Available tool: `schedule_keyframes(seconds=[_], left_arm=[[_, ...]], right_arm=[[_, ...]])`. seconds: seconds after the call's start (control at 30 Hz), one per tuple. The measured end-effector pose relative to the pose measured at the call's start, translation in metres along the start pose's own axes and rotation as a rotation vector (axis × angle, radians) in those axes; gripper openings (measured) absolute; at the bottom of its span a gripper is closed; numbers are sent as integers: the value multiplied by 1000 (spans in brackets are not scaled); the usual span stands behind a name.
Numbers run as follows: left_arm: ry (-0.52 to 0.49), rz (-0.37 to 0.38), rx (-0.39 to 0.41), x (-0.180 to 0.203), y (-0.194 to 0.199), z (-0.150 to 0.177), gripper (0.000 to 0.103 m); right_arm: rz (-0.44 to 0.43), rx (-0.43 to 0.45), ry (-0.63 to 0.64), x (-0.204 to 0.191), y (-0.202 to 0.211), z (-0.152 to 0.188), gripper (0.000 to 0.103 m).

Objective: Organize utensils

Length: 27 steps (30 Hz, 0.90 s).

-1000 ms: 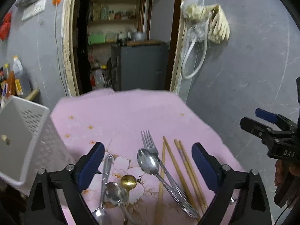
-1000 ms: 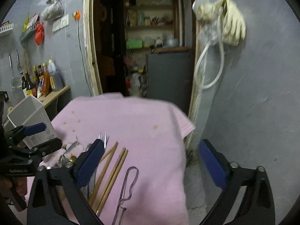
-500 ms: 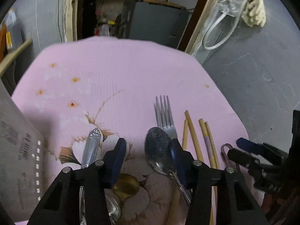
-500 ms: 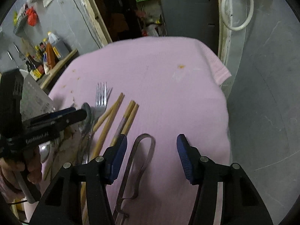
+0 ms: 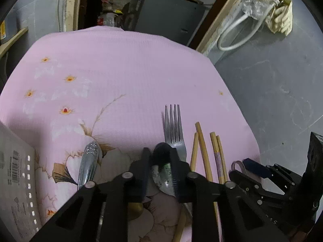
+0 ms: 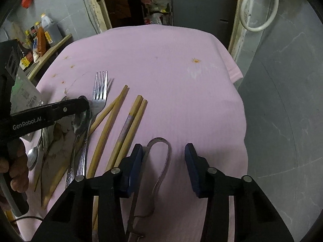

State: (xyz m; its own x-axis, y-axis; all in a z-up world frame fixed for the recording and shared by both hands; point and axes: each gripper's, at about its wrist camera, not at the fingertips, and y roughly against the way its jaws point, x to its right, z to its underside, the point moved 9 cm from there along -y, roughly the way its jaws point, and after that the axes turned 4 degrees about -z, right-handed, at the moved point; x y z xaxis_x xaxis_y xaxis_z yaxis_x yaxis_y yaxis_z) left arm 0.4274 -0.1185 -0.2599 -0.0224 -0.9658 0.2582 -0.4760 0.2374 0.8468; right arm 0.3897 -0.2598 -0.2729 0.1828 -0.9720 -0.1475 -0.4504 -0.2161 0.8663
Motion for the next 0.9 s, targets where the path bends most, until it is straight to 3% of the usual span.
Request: schedule_keyframes(seconds=[0.2, 0.33, 0.47, 0.6, 0.7, 0.9], left_arm=[[8, 21, -37, 4, 0, -5, 5], [28, 57, -32, 6, 10, -7, 2], [-43, 53, 8, 16, 29, -5, 2], [-138, 23, 82, 29, 56, -4, 2], [-154, 26, 138, 33, 77, -5, 2], [-219, -22, 316, 35, 139, -16, 2]], right_arm=[[-22, -14, -19, 0, 1, -3, 25], [-73, -21, -67, 7, 0, -5, 24], [-154, 1, -135, 9, 7, -6, 22], [-134, 86, -118, 3, 29, -8, 22], [-109, 168, -93, -7, 54, -14, 22], [-106, 363, -69, -20, 119, -27, 21]])
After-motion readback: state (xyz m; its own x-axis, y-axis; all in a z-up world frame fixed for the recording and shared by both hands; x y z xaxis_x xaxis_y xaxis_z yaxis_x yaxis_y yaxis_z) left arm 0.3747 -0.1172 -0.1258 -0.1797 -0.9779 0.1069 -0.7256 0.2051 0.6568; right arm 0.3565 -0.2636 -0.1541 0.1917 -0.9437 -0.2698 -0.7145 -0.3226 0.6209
